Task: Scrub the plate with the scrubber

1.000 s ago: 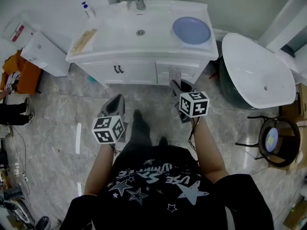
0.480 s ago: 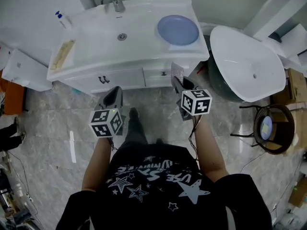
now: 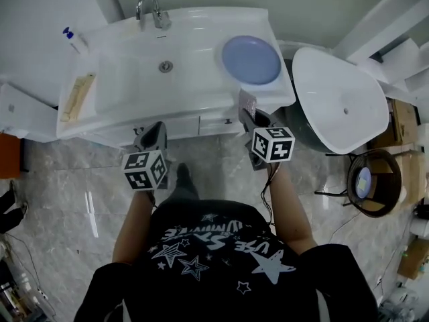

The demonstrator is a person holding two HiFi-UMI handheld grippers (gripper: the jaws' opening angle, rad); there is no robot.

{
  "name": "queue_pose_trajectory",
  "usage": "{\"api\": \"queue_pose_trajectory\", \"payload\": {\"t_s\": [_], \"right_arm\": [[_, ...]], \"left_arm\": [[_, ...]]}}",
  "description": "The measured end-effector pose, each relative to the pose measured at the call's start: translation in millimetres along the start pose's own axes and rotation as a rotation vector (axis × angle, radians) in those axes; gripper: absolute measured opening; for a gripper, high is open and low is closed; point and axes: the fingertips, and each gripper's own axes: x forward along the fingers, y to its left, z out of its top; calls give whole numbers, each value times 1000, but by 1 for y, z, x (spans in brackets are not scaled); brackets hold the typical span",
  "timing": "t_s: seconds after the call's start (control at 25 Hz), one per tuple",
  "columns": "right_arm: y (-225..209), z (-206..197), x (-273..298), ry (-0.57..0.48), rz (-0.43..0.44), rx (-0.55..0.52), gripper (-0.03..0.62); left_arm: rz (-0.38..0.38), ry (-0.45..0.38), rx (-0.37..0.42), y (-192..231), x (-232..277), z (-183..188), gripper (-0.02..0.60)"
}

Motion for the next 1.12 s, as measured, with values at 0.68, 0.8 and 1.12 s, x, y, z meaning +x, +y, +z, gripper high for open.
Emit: {"api": "queue_pose_trajectory", "payload": {"t_s": [0.68,0.8,1.12], "right_arm": [[-13,35,66,2,-209,96,83],[-9,38,76,-12,-232,106,83],[-10,49,80,-60,-221,165,81]], "left_arm": [[-213,66,35,61,100,55,18],[-246,72,63,73,111,62,18],[-280,90,42,76,124,64,18]]}}
